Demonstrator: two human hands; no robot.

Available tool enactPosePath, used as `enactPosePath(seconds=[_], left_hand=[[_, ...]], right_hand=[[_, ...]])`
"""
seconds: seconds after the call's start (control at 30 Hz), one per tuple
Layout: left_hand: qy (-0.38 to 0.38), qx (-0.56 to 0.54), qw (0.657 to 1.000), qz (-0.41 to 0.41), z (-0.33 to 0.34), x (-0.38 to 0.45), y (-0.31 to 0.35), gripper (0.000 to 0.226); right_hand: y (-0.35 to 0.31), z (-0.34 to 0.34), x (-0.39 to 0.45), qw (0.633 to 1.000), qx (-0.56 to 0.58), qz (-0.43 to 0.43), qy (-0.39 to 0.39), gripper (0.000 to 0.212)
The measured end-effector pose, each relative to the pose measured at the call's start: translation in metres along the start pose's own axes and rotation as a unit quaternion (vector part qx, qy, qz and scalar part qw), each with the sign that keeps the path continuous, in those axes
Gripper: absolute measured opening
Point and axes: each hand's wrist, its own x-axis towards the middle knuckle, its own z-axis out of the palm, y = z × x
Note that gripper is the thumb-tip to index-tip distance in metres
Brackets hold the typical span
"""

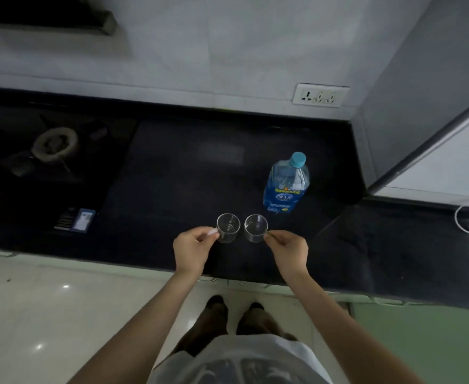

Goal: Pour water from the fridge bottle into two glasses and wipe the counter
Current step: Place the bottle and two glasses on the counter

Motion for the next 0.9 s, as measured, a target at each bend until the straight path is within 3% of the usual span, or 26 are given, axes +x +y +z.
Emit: enactPosePath(seconds=[0.2, 0.9], left_hand=[[0.004, -0.023, 0.998, -0.063, 0.005, 0.01, -0.016, 0.006], [-0.016, 0.038, 0.999, -0.024, 0.018, 0.02, -0.032, 0.004]], right_hand=[[0.007, 0.021, 0.008, 0.999, -0.005, 0.041, 0.01, 0.011], [0.017, 0.025, 0.021, 0.997, -0.012, 0.08, -0.011, 0.011]])
